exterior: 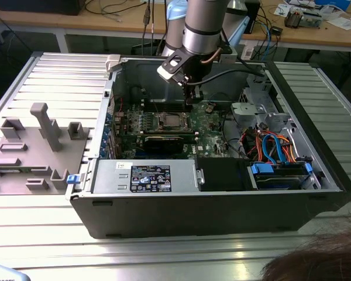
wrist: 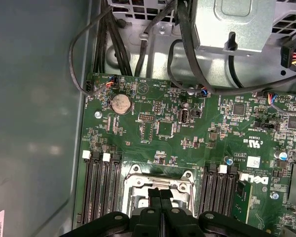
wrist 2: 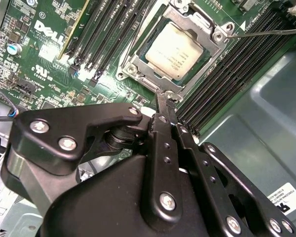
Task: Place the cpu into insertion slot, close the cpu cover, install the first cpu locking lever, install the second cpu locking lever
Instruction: 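Close the cpu cover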
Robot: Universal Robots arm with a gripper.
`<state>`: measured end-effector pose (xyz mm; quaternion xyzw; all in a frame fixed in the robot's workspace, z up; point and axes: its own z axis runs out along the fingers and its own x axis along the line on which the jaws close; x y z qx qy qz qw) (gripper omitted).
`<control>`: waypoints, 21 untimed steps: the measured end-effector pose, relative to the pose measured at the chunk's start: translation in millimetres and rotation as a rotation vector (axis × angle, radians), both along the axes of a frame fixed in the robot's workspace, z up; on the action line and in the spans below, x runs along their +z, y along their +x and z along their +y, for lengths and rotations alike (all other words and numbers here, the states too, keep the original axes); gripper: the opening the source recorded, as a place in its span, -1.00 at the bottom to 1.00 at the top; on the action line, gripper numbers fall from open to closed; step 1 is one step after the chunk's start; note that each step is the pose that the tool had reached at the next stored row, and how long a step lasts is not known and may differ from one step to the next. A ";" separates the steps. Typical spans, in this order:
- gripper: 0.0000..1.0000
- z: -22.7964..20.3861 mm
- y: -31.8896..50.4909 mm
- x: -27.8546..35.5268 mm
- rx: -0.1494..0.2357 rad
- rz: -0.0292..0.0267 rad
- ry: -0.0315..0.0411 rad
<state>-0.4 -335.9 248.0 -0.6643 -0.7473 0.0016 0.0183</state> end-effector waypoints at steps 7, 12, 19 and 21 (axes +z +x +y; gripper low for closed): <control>-0.79 0.0 -1.5 -0.3 0.000 0.0000 0.0000; -0.79 0.0 -3.2 -0.7 0.000 0.0000 0.0000; -0.79 0.0 -4.8 -1.4 0.000 0.0000 0.0001; -0.79 0.0 -5.0 -1.5 0.000 0.0001 0.0000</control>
